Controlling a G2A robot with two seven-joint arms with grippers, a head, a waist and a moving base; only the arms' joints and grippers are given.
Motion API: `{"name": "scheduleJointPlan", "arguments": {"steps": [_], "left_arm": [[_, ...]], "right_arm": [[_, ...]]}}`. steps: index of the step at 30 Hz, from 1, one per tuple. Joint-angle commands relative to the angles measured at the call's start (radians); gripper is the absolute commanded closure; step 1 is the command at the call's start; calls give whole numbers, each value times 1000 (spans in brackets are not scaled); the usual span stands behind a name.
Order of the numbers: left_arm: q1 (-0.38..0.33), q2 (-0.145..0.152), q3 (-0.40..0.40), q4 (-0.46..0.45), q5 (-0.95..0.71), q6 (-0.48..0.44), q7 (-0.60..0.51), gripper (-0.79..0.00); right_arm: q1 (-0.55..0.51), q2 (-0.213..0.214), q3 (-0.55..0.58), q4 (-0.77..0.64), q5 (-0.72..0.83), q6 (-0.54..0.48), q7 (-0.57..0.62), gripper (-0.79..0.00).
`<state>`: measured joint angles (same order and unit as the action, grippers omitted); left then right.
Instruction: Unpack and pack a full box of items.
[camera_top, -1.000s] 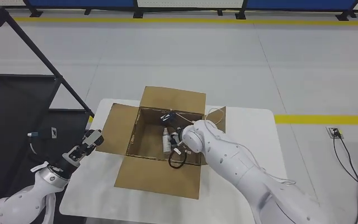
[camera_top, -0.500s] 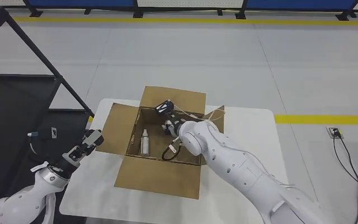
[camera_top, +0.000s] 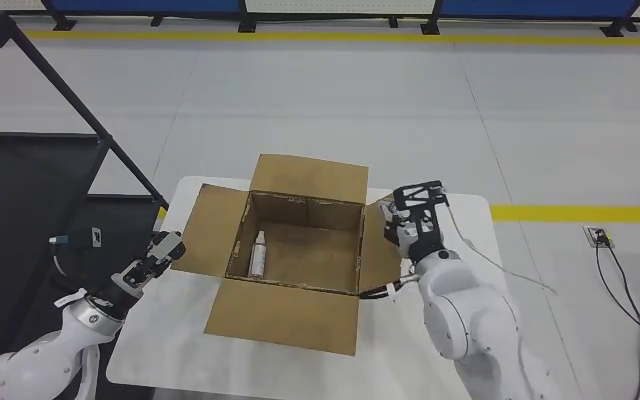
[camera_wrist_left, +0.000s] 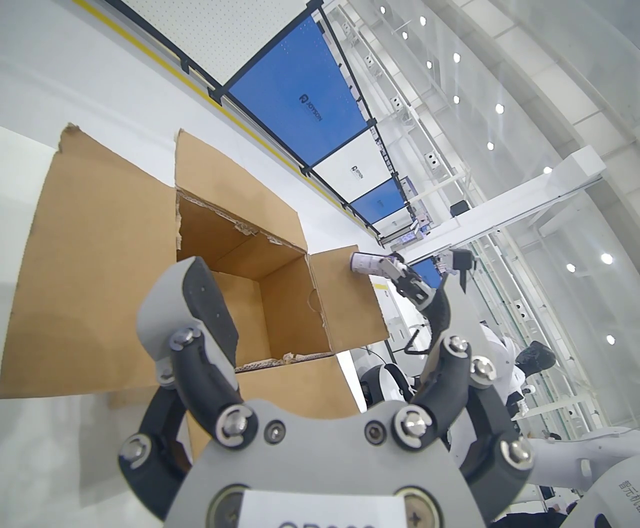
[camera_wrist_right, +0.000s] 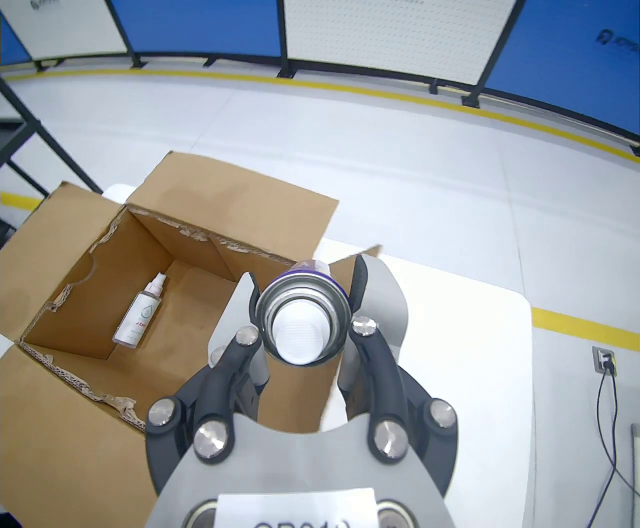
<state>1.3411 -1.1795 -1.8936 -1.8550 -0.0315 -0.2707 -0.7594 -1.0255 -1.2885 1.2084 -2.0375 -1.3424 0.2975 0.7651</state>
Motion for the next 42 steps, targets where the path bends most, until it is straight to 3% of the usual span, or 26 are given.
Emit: {"name": "scheduleJointPlan", "arguments": {"steps": [1, 6, 11, 21, 33, 35, 37, 39, 40, 42], "left_arm": [[0, 0, 0, 0, 0, 0, 0, -785], [0, 0, 0, 0, 0, 0, 0, -785], [0, 0, 0, 0, 0, 0, 0, -785], [0, 0, 0, 0, 0, 0, 0, -785], [0, 0, 0, 0, 0, 0, 0, -785], [0, 0, 0, 0, 0, 0, 0, -785], [0, 0, 0, 0, 0, 0, 0, -785], [0, 0, 0, 0, 0, 0, 0, -785], [1, 0, -1, 1, 0, 3, 7, -785], [6, 0, 1, -1, 1, 24, 38, -785]], "right_arm": [[-83, 7, 76, -58, 8, -3, -14, 0], [-183, 16, 211, -55, 54, 3, -8, 0], [-152, 18, 285, 125, 108, 2, 42, 0], [23, 11, 257, 523, 149, -14, 46, 0], [101, 6, 230, 680, 116, 11, 44, 0], [105, 5, 226, 685, 116, 16, 45, -246], [108, 5, 225, 687, 116, 18, 45, -379], [108, 4, 225, 689, 118, 19, 47, -699], [108, 4, 225, 689, 116, 22, 48, -785], [106, 5, 228, 683, 116, 20, 52, -785]]}}
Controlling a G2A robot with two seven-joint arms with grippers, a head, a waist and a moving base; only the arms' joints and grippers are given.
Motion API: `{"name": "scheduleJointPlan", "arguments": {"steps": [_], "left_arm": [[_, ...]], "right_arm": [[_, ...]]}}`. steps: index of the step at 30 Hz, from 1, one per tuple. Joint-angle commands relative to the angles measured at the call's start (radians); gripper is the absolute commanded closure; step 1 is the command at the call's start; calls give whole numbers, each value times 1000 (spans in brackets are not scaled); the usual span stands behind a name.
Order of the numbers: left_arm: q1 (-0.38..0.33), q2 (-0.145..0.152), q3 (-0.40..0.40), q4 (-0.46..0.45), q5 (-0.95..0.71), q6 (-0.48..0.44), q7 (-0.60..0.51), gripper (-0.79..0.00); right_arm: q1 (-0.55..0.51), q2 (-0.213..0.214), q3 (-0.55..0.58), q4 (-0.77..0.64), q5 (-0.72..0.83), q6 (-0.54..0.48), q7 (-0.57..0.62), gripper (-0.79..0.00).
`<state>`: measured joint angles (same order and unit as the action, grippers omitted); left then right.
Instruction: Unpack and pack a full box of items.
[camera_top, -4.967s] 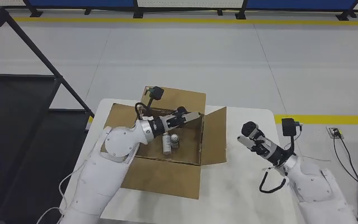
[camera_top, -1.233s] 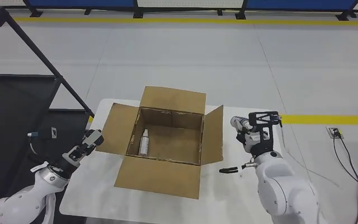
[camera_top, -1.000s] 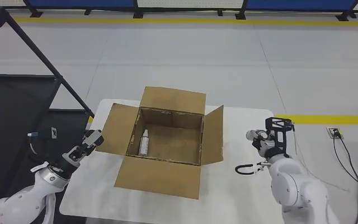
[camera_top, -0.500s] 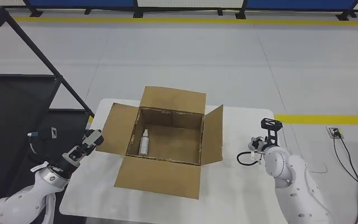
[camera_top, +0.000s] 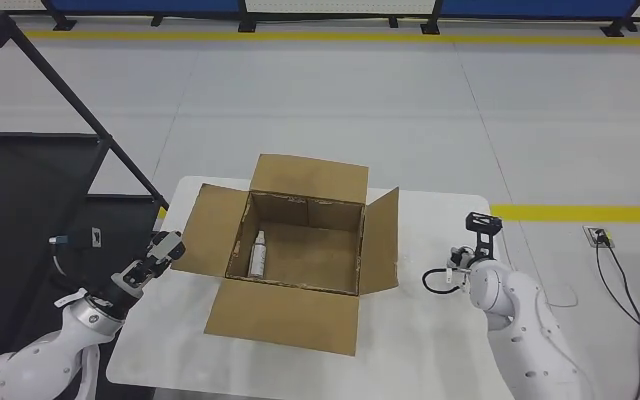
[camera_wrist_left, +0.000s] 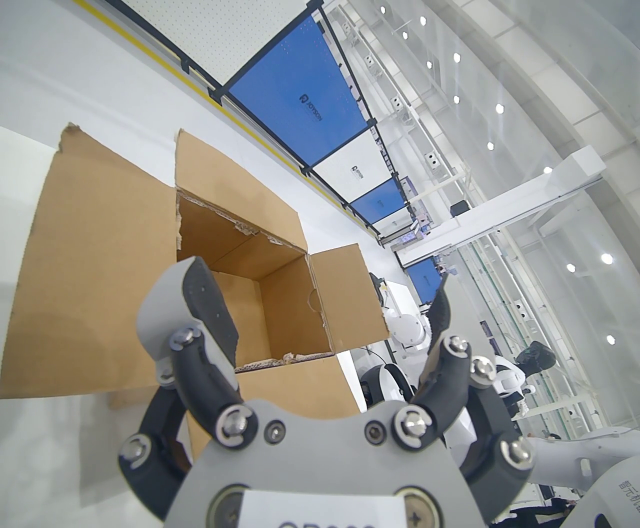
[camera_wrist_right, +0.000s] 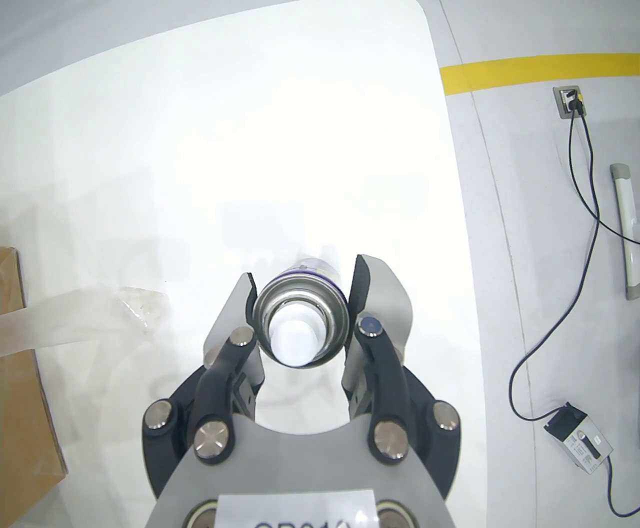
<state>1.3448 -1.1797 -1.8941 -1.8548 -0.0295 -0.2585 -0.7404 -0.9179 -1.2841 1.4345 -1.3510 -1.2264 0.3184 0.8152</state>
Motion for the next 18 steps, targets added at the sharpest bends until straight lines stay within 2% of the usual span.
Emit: {"name": "scheduleJointPlan", "arguments": {"steps": [1, 5, 8, 12, 15, 18], "left_arm": [[2, 1, -1, -1, -1, 19, 24, -785], [1, 7, -14, 6, -9, 22, 28, -785], [-2, 12, -29, 13, -25, 19, 22, -785], [-11, 19, -56, 35, -18, 7, 28, -785], [-23, 26, -81, 62, -21, 4, 30, -785], [-34, 32, -106, 95, -28, 2, 29, -785]], "right_arm": [[-3, 1, 4, -7, -1, -2, 4, -785], [-18, 1, 8, -44, -10, 11, 3, -785], [-47, 0, 19, -128, -11, 49, -46, -785], [-125, -4, 8, -351, -19, 87, -138, -785], [-170, -7, -36, -523, -42, 56, -167, -785], [-160, -10, -114, -638, -88, -2, -134, -785]]}}
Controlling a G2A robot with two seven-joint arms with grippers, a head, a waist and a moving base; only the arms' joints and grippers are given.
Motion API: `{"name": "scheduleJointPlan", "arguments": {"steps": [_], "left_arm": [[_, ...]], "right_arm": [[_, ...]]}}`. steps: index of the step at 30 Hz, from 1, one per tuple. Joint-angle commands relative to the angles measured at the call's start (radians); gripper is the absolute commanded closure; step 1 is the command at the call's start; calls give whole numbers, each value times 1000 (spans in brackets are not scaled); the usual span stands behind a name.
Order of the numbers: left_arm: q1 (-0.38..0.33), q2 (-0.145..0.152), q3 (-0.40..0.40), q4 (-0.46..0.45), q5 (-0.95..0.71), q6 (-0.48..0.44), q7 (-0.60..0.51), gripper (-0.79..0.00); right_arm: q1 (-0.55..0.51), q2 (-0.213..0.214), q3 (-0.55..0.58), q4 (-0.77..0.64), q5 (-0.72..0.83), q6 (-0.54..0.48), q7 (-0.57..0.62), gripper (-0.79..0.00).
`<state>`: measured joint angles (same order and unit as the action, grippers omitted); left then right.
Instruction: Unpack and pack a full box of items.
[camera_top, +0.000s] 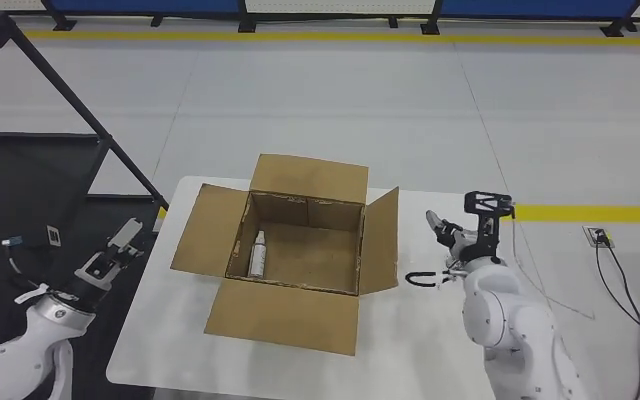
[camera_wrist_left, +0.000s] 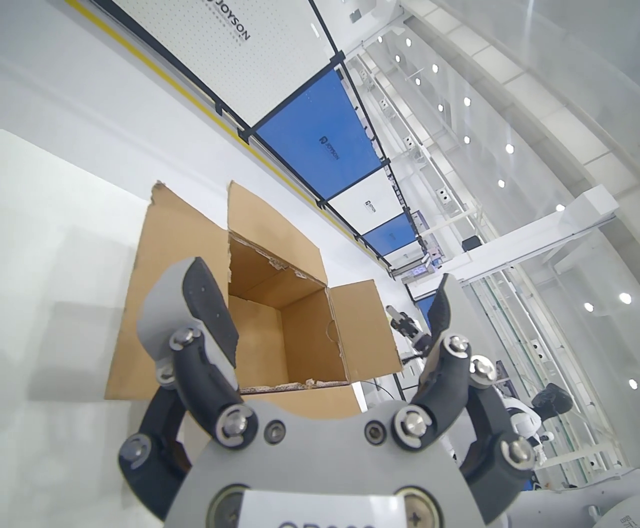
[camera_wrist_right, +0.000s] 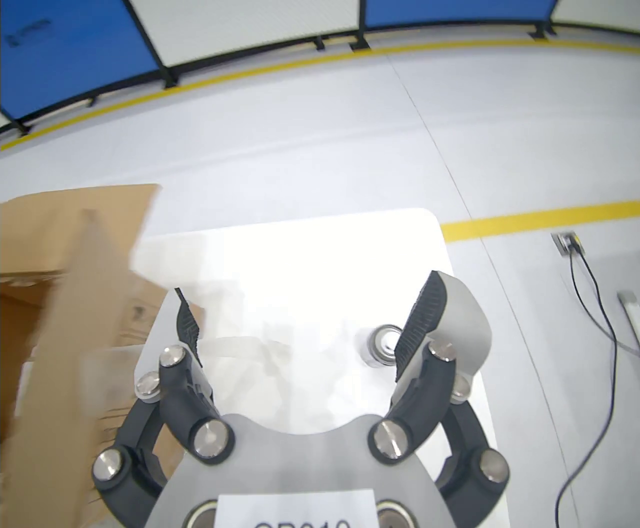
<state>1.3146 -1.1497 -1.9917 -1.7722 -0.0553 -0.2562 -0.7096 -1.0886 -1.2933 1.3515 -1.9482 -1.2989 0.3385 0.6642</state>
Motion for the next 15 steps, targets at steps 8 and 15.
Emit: {"name": "scheduleJointPlan", "arguments": {"steps": [8, 15], "left_arm": [[-34, 21, -56, 121, -15, -11, -19, -785], [-59, 36, -44, 199, 9, -11, -42, -785]], "right_arm": [[289, -42, -299, 59, 47, -199, 171, -785], [623, -133, -537, 445, 212, -272, 177, -785]]}}
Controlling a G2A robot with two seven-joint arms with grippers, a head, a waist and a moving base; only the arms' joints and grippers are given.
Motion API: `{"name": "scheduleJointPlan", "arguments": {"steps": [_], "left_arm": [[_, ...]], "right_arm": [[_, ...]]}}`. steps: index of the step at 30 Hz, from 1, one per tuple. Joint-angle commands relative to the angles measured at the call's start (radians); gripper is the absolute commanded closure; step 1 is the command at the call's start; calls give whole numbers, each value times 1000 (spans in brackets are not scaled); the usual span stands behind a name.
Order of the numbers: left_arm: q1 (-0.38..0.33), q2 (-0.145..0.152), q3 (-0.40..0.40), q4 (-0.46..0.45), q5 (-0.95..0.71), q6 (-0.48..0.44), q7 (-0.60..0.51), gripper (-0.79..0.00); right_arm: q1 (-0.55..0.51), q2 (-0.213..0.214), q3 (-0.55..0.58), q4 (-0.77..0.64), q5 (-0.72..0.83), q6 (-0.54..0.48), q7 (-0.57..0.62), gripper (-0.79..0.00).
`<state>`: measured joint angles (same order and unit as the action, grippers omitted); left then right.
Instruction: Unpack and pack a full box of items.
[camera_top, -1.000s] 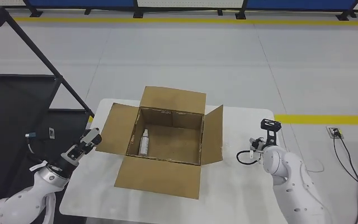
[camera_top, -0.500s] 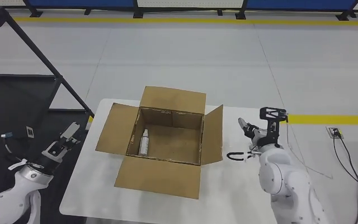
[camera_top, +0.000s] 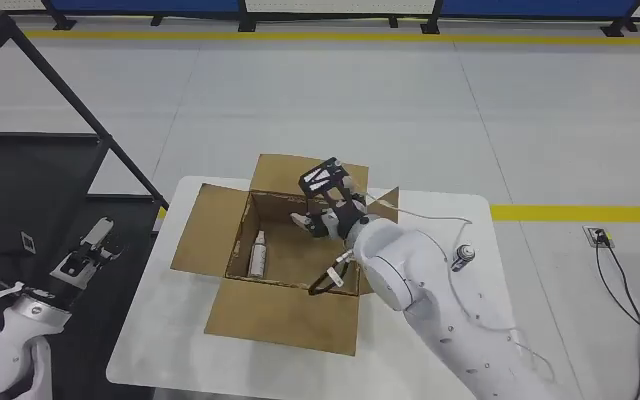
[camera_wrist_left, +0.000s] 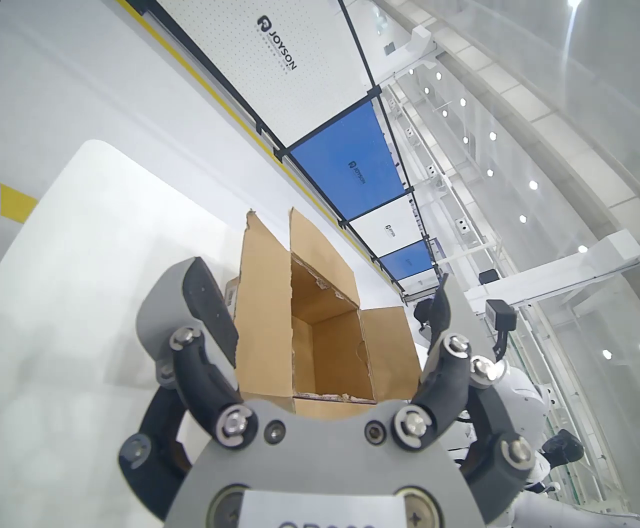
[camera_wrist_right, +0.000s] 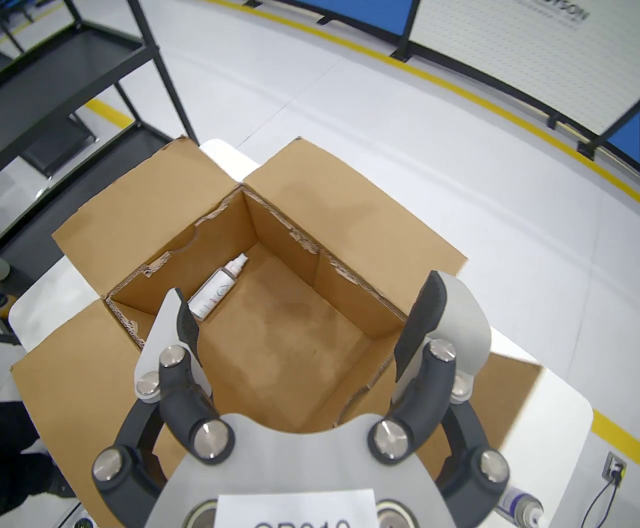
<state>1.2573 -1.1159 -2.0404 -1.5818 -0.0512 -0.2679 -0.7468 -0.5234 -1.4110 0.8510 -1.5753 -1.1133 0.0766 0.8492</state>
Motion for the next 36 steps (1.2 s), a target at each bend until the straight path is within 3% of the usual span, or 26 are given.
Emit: {"name": "scheduleJointPlan", "arguments": {"steps": [1, 8, 15, 21, 31, 33, 34, 35, 36], "left_arm": [[-4, 4, 12, 17, 8, 3, -12, -785], [-31, 14, 78, 79, 65, 16, -42, -785], [-79, 17, 161, 152, 142, 54, 10, -785], [-79, 17, 161, 152, 142, 54, 10, -785], [-75, 21, 230, 154, 179, 71, -11, -785], [-83, 22, 240, 166, 174, 75, -5, -665], [-87, 22, 245, 172, 171, 78, -2, -388], [-90, 22, 252, 174, 172, 79, -1, -286], [-92, 23, 257, 176, 174, 76, 0, -234]], "right_arm": [[96, -31, -68, 128, 58, -27, -10, -785], [293, -140, -248, 498, 189, -154, -25, -785], [293, -140, -248, 498, 189, -154, -25, -785], [289, -141, -250, 497, 187, -158, -29, -785], [284, -172, -282, 592, 161, -262, -93, -785], [288, -179, -283, 621, 172, -289, -101, -785], [292, -183, -284, 637, 177, -304, -100, -785], [294, -188, -286, 654, 184, -313, -97, -785], [298, -193, -288, 670, 192, -320, -92, -785]]}}
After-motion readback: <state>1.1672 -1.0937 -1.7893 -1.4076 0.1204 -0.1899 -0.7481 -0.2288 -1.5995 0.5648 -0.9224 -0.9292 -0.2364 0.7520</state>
